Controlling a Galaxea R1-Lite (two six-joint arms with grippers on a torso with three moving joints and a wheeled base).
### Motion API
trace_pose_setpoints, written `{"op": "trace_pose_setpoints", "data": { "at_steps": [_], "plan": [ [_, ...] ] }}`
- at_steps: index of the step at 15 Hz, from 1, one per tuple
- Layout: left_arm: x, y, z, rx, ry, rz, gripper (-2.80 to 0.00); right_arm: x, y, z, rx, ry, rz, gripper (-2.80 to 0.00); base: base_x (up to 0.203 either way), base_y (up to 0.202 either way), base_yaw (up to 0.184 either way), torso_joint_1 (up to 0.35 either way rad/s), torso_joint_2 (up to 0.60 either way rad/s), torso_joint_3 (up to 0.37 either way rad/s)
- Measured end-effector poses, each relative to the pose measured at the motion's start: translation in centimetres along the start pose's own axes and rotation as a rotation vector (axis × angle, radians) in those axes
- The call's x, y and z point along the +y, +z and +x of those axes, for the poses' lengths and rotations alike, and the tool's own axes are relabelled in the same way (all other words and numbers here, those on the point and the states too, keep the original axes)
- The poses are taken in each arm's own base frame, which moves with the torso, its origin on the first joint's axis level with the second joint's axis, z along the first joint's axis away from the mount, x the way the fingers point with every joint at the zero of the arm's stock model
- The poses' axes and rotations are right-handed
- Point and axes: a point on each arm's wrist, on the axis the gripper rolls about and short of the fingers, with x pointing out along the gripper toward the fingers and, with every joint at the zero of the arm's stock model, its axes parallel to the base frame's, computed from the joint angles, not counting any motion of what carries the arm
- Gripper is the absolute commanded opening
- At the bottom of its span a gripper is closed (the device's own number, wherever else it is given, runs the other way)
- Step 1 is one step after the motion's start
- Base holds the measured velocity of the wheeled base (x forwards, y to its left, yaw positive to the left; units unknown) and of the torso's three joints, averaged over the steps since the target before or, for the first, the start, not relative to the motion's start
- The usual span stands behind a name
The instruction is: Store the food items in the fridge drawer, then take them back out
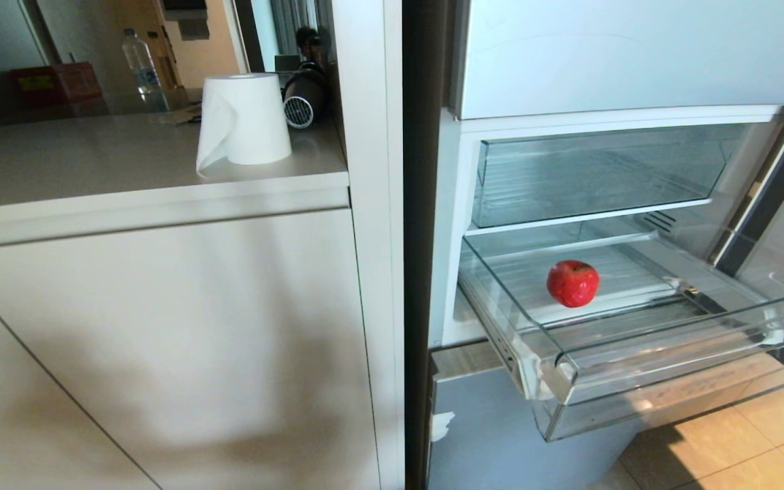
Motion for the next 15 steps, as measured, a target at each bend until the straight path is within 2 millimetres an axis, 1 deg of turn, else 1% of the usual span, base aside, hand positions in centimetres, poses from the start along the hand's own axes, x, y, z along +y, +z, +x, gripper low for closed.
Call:
{"op": "trace_pose_setpoints", "data": {
  "at_steps": [2,4,6,7,8,9,11,13,15],
  "plan": [
    [0.0,0.0,0.0,0.0,-0.001,0.0,-2.8,0.0,2.8,2.0,0.006,-0.01,0.007,-2.8,0.0,0.0,0.0,0.0,0.0,0.0],
    [0.0,0.0,0.0,0.0,0.0,0.0,-2.8,-0.3,6.5,4.9,0.01,-0.05,0.013,-2.8,0.0,0.0,0.0,0.0,0.0,0.0],
    [0.0,0.0,0.0,0.0,0.0,0.0,-2.8,-1.0,11.1,8.9,-0.009,-0.111,0.019,-2.8,0.0,0.0,0.0,0.0,0.0,0.0],
    [0.0,0.0,0.0,0.0,0.0,0.0,-2.8,-1.5,12.9,10.8,-0.018,-0.134,0.021,-2.8,0.0,0.0,0.0,0.0,0.0,0.0],
    [0.0,0.0,0.0,0.0,0.0,0.0,-2.8,-2.1,14.3,12.8,-0.019,-0.154,0.021,-2.8,0.0,0.0,0.0,0.0,0.0,0.0],
    [0.0,0.0,0.0,0.0,0.0,0.0,-2.8,-2.6,15.3,14.7,-0.013,-0.169,0.023,-2.8,0.0,0.0,0.0,0.0,0.0,0.0],
    [0.0,0.0,0.0,0.0,0.0,0.0,-2.8,-3.5,16.1,18.4,0.019,-0.186,0.03,-2.8,0.0,0.0,0.0,0.0,0.0,0.0],
    [0.0,0.0,0.0,0.0,-0.001,0.0,-2.8,-4.4,15.7,21.9,0.073,-0.193,0.042,-2.8,0.0,0.0,0.0,0.0,0.0,0.0],
    [0.0,0.0,0.0,0.0,0.0,0.0,-2.8,-5.0,14.8,24.7,0.123,-0.195,0.048,-2.8,0.0,0.0,0.0,0.0,0.0,0.0]
  ]
}}
